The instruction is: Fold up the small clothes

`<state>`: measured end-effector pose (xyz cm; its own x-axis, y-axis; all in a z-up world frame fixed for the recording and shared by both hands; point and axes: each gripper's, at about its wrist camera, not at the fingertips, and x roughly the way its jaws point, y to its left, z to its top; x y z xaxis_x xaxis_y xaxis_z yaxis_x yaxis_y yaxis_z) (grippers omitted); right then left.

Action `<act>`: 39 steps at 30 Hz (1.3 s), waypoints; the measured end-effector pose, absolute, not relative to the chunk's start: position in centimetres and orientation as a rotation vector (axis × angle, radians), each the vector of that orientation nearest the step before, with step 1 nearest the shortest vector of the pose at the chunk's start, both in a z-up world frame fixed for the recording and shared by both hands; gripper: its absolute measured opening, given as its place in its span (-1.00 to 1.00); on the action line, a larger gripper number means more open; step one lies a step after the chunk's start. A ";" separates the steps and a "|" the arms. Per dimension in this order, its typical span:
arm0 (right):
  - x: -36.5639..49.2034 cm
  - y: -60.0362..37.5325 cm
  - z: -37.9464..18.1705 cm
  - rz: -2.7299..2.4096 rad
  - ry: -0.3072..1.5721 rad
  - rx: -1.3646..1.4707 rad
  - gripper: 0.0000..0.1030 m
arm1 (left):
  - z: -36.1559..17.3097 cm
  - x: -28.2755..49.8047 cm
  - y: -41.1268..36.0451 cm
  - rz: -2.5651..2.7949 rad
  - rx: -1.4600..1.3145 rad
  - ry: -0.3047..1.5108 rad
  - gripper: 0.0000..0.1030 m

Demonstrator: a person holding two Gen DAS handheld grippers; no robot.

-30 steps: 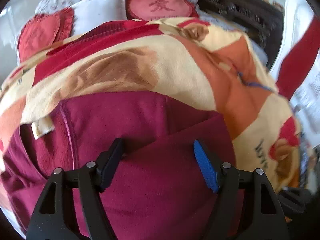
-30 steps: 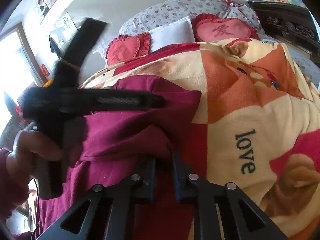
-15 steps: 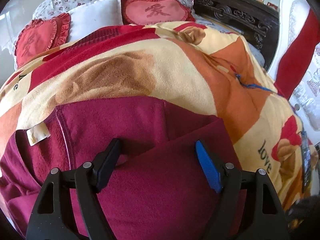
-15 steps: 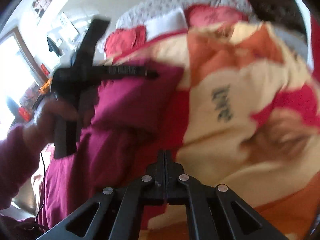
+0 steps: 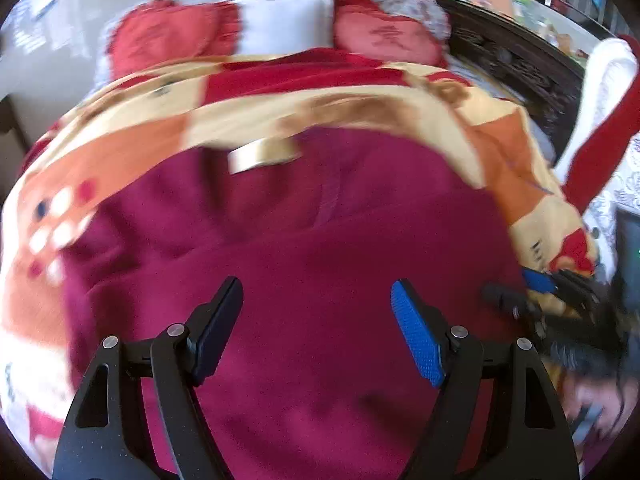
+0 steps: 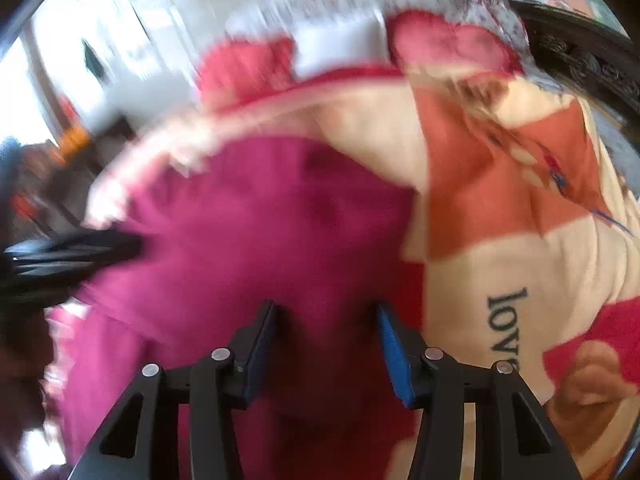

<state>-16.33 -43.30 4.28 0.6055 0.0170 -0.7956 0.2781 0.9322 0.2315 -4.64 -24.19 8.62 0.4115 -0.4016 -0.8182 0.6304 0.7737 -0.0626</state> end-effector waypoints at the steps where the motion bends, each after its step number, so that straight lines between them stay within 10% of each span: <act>1: -16.2 -44.1 3.5 -0.133 0.921 0.424 0.00 | 8.4 -4.8 -22.4 -0.635 0.265 0.948 0.49; 18: -23.2 -41.0 6.2 -0.005 0.925 0.594 0.05 | 6.2 -12.4 -2.6 -0.469 -0.021 1.104 0.49; 20: -22.2 -40.0 4.8 -0.059 0.951 0.536 -0.31 | 6.4 -13.5 -1.7 -0.471 -0.019 1.110 0.49; 21: -22.1 -39.9 4.5 -0.108 0.962 0.489 -0.82 | 6.5 -14.0 -1.3 -0.468 -0.017 1.108 0.49; 32: -26.5 -41.8 8.7 -0.074 0.849 0.636 -0.83 | 6.0 -17.9 3.7 -0.453 -0.080 1.139 0.49; 36: -29.7 -41.4 10.5 0.125 0.867 0.765 0.05 | 5.7 -19.0 3.9 -0.476 -0.084 1.153 0.49; 39: -32.7 -39.1 10.7 0.204 0.920 0.721 0.13 | 5.3 -20.1 3.8 -0.497 -0.072 1.166 0.49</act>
